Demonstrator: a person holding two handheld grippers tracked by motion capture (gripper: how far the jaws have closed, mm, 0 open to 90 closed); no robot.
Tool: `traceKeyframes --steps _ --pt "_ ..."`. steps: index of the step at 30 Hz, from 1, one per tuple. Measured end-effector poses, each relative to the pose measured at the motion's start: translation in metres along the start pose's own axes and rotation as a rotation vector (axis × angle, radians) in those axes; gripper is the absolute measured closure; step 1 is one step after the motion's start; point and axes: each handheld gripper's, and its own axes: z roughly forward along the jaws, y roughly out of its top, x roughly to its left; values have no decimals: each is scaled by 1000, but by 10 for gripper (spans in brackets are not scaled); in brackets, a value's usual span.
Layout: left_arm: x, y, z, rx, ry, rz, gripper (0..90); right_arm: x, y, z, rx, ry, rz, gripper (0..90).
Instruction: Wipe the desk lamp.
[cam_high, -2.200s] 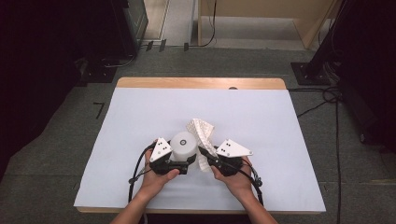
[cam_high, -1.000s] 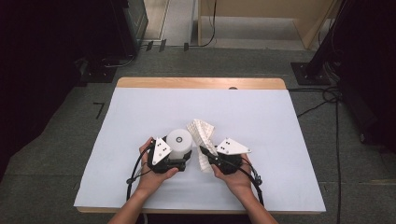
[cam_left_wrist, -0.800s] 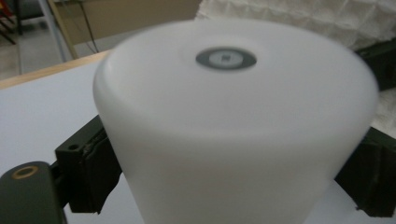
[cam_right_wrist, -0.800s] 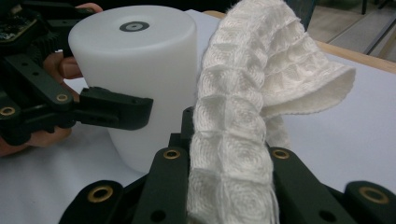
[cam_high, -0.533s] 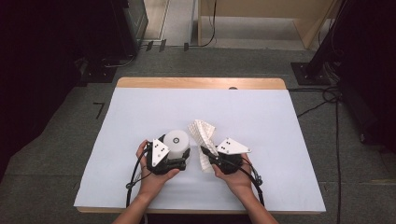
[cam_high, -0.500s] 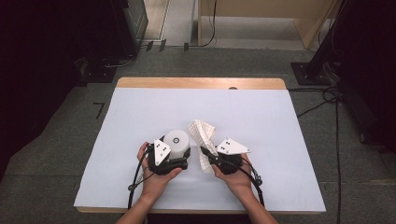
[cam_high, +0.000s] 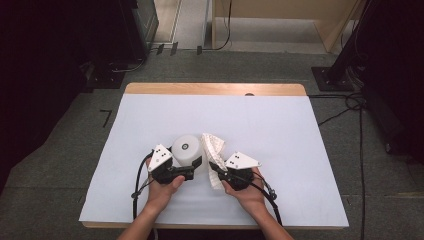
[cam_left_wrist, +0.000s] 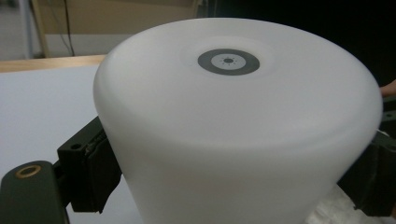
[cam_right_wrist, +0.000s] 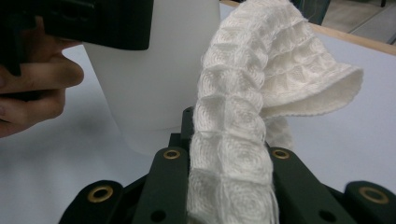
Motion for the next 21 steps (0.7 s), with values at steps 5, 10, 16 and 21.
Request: traceKeyframes --steps 5,10,16,21 --pt "5 -1 0 11 -48 -21 86 5 4 -3 -26 1 -5 783" --pt "-4 -5 7 54 -93 39 86 9 17 -17 -85 -14 -18 785" --pt "-12 -7 11 71 -99 88 86 3 18 -23 -108 -32 -13 789" --pt "-8 -2 4 38 -93 81 86 1 13 -16 -62 -16 -1 791"
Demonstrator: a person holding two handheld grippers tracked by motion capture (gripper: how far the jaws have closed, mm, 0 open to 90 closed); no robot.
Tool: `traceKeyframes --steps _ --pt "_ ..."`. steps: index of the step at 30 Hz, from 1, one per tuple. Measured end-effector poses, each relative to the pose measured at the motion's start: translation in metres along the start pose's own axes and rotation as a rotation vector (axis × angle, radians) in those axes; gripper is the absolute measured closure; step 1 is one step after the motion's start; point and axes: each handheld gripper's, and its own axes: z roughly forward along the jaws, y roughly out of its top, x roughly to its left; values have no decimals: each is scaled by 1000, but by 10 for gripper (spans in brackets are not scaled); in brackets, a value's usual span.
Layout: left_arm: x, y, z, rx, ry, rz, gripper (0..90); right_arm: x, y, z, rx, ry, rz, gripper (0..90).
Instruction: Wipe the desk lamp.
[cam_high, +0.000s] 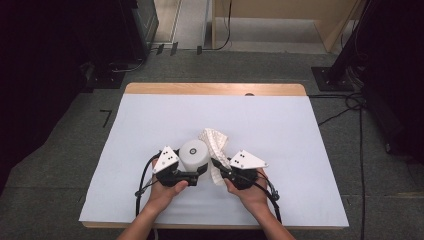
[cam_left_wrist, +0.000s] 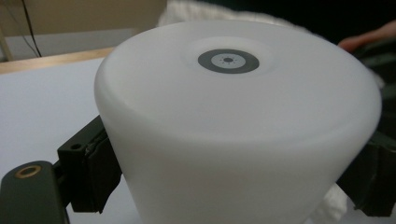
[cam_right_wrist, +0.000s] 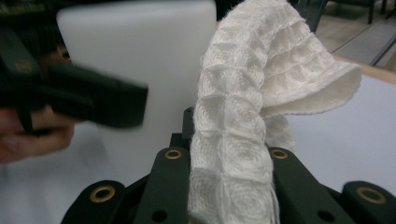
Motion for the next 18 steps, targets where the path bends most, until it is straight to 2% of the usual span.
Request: traceKeyframes --steps 4,8,14,17,18 --pt "8 4 -7 -29 12 -18 87 2 -9 11 50 23 -1 795" --pt "7 2 -5 -24 9 -13 87 4 -7 10 43 17 -7 795" --pt "-2 -3 4 19 -27 39 86 2 3 -3 -17 -4 -12 796" --pt "-7 -7 10 49 -30 72 87 1 9 -11 -59 -23 -21 796" --pt "-7 -7 10 49 -30 72 87 1 10 -12 -62 -24 -21 796"
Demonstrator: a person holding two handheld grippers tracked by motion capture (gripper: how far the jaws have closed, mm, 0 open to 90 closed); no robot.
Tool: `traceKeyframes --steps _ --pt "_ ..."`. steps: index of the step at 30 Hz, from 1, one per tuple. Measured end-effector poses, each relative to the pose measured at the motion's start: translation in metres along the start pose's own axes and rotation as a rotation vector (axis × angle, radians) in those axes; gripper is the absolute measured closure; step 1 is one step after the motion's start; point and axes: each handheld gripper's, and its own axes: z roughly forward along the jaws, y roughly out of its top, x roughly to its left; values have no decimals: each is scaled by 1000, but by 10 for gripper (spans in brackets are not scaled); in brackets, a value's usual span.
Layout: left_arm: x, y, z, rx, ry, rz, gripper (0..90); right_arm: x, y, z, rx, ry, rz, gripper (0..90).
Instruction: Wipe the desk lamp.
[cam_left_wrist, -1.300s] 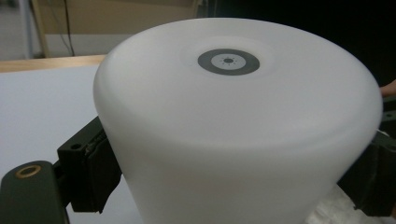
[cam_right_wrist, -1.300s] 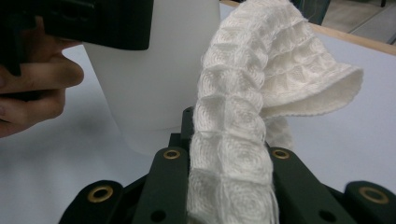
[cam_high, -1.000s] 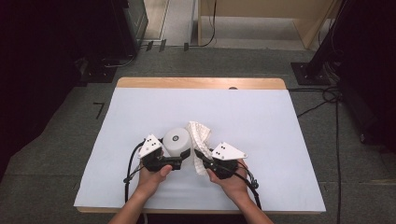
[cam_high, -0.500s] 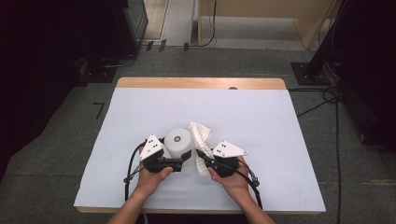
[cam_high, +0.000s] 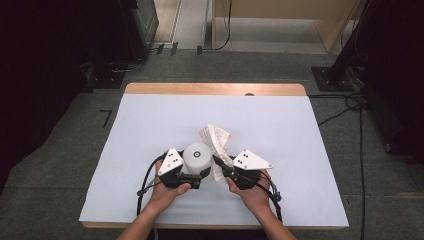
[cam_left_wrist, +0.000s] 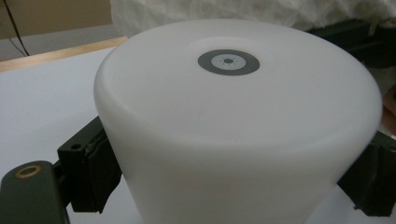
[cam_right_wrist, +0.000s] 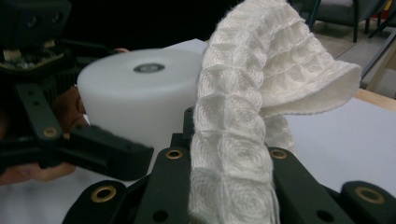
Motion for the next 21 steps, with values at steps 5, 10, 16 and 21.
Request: traceKeyframes --steps 5,10,16,21 --pt "0 2 -3 -9 11 16 86 -1 -2 2 10 8 0 796" --pt "5 5 -9 -49 35 -6 87 -1 -14 15 89 27 23 796" --pt "3 0 -4 -39 121 65 86 -3 -15 17 93 22 23 794" --pt "6 -9 3 7 197 115 86 -7 -16 15 86 2 28 794"
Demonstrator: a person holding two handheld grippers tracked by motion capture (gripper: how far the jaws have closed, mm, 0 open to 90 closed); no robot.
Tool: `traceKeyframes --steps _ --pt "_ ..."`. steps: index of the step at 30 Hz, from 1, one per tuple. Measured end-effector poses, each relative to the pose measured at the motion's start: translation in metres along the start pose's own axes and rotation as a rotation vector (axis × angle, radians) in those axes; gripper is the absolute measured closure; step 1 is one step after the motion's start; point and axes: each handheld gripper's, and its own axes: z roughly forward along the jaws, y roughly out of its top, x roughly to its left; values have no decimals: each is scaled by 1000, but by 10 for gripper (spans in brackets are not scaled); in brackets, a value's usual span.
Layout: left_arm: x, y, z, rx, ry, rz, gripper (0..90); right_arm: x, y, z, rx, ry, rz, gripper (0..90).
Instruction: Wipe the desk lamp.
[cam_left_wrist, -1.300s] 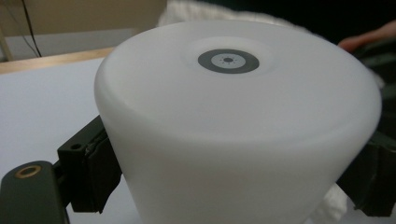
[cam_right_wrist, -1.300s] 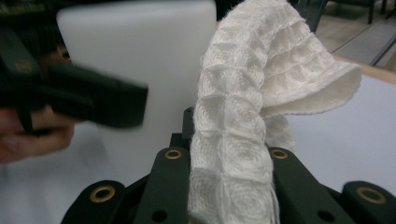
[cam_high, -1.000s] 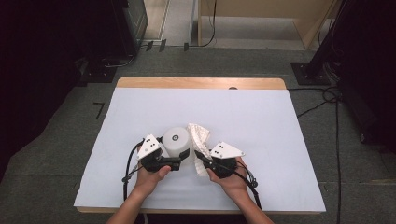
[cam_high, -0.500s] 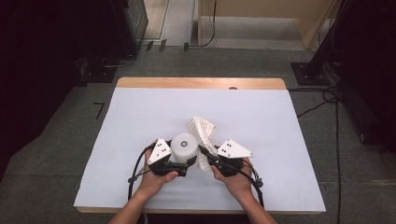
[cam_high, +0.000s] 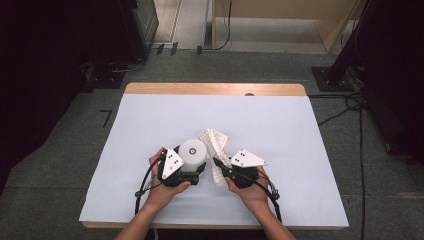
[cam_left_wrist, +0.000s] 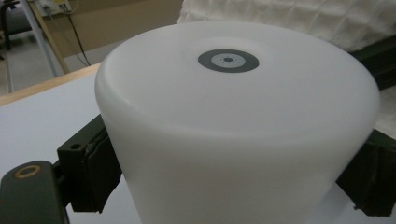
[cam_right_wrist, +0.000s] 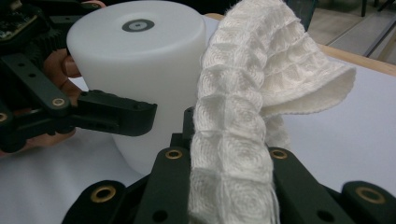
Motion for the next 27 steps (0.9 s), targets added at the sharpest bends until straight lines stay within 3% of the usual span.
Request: traceKeyframes --steps 3,9,16,20,26,27 --pt "2 -3 2 14 15 3 86 -1 -1 0 2 -4 0 794" --pt "7 -5 1 17 0 -19 85 -2 -2 0 6 -7 3 794" --pt "2 -5 0 13 47 -75 74 -3 -2 1 4 -9 -1 794" --pt "-4 -4 -1 6 116 -125 70 -4 -2 0 2 -11 -1 794" --pt "-21 -1 5 39 260 -146 72 -4 -3 1 7 -9 1 793" --pt "-21 -1 5 39 260 -146 73 -4 -3 1 7 -9 1 793"
